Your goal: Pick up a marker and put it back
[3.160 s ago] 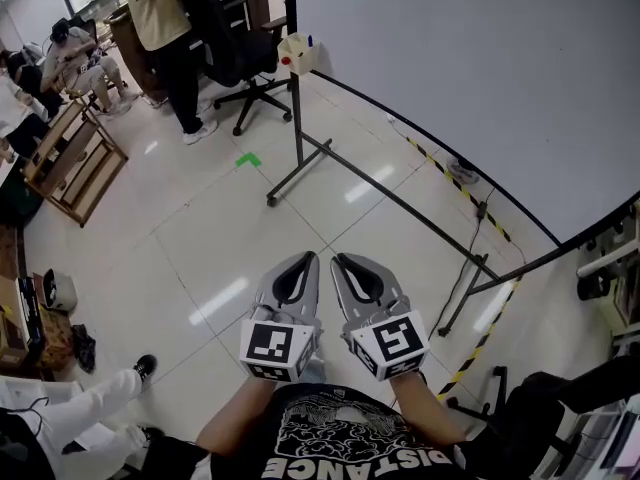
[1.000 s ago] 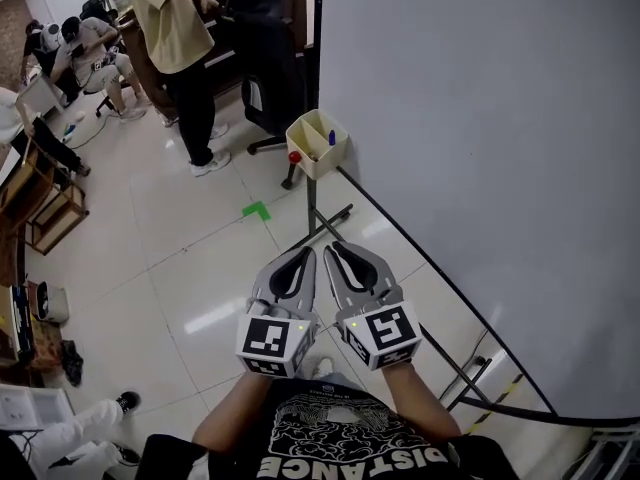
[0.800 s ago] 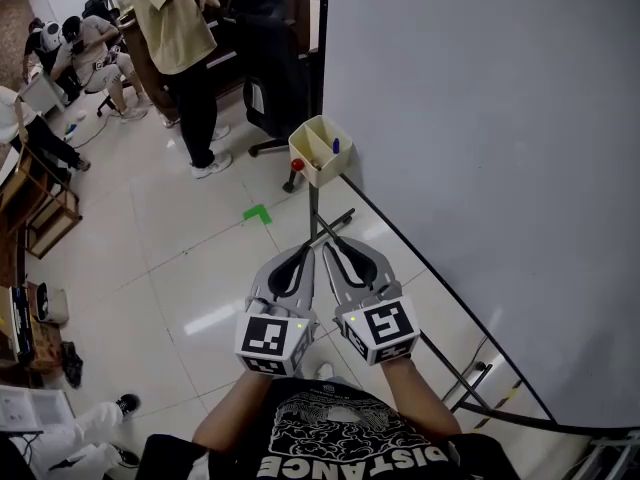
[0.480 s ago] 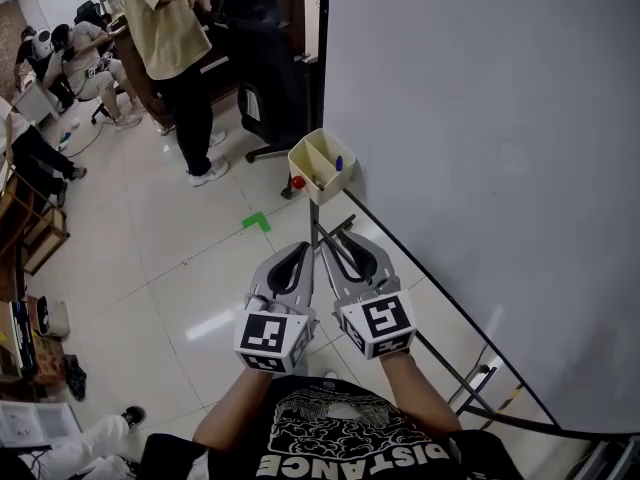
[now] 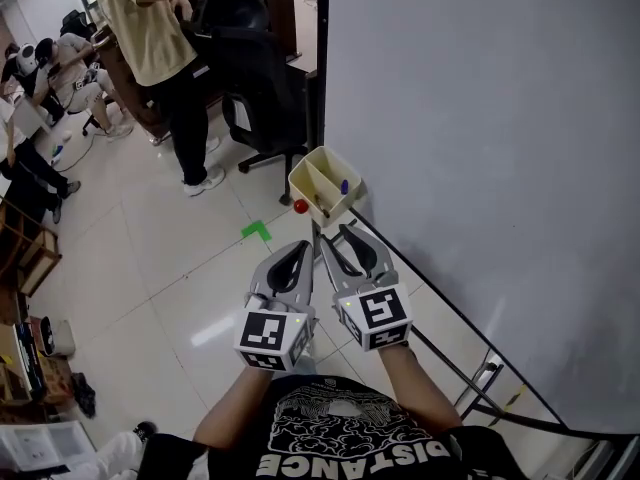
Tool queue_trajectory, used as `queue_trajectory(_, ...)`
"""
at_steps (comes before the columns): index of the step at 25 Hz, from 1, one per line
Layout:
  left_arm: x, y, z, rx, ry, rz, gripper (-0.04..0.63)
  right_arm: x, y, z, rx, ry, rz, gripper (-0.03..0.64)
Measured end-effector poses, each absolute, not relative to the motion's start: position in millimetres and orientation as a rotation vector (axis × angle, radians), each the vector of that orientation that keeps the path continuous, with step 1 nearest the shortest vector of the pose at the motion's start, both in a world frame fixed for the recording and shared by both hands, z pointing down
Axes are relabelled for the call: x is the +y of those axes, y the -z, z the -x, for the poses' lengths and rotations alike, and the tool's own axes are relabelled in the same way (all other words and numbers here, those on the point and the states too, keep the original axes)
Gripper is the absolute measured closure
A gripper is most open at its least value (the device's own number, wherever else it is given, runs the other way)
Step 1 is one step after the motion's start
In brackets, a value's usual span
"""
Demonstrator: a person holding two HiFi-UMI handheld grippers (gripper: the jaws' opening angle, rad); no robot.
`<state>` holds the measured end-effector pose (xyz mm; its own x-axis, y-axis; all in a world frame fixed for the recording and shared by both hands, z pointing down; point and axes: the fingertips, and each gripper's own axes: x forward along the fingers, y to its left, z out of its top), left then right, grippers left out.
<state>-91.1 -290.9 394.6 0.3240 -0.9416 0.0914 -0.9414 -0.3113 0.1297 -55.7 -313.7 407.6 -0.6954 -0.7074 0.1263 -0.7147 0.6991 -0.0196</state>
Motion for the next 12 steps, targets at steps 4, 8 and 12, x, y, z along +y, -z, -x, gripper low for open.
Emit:
queue_trajectory(4,-303.4,-397.3,97.4,-1.721,-0.005,-2.427,0.589,-328.2,-413.6,62.3,-2.775,-0.109,-1.19,0.498)
queue_trajectory(8,-316.1,-399.9,95.5,-1.713,-0.012,-2.427,0.589,-342.6,-424.0,61.4,-2.751,-0.122,-1.191,0.495)
queue_trajectory(12,-324.4,-403.6,92.3,-1.706,-0.022,-2.428,0.589,-355.1,-435.4,57.9,-2.729,-0.137,-1.206,0.494)
